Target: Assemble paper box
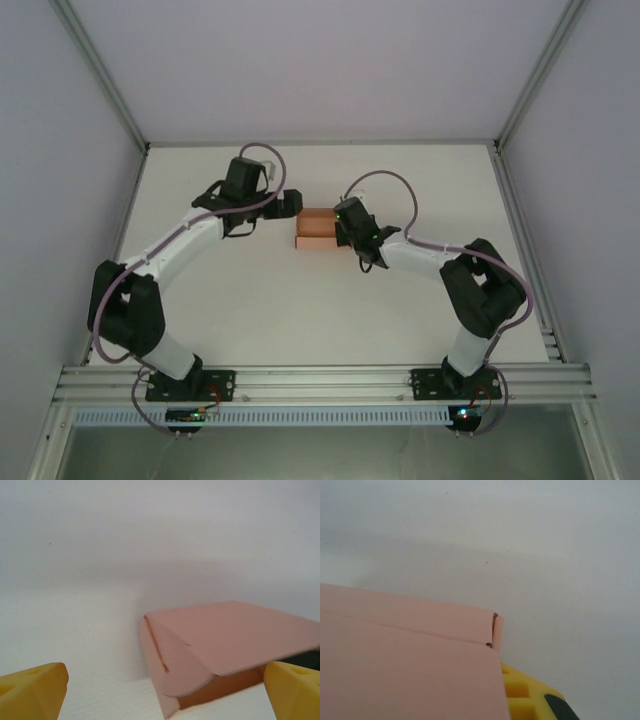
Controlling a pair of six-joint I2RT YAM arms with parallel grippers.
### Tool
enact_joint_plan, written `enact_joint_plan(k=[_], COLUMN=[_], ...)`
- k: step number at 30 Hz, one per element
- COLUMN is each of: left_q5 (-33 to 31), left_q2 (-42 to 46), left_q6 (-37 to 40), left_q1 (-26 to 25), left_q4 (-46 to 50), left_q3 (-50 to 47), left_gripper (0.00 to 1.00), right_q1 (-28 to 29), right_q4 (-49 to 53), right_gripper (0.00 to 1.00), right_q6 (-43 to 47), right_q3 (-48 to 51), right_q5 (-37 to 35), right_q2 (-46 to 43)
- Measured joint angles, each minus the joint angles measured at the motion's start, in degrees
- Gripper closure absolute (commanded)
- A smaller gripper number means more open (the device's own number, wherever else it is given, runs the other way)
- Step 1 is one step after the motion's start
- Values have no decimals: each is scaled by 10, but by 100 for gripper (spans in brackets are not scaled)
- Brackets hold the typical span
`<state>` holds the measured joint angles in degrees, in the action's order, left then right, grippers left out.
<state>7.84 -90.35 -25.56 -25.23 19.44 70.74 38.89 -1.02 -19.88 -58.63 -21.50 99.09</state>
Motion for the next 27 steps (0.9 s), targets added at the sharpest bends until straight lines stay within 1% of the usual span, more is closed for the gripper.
enact_joint_plan(k=[2,5,10,14,18,20,24,26,27], left_q5=[33,78,133,173,203,209,215,217,218], left_q2=[-40,-99,-161,-182,-185,-186,-189,-196,-200], left_q6=[-7,-16,-31,-43,-51,-54,-60,-61,-63], left_q1=[16,23,25,28,31,33,35,36,38], left_q4=[-1,-4,-11,-31,-60,-71,-87,-95,-101], left_q3=[23,49,53,36,1,-8,-16,-16,-17], left_gripper=[0,1,14,27,29,30,33,37,40], right_q1=[3,7,21,32,40,43,48,49,49], right_q4=[-2,-11,-17,-9,-2,2,20,28,30], right_gripper=[93,90,86,81,75,68,48,40,32], right_q6=[0,1,11,17,25,28,35,35,37], right_q3=[2,9,27,35,42,50,76,92,103], right_q5=[-3,-6,-4,-4,-4,-3,4,10,14], right_q2=[0,0,0,0,-1,-5,-47,-79,-101])
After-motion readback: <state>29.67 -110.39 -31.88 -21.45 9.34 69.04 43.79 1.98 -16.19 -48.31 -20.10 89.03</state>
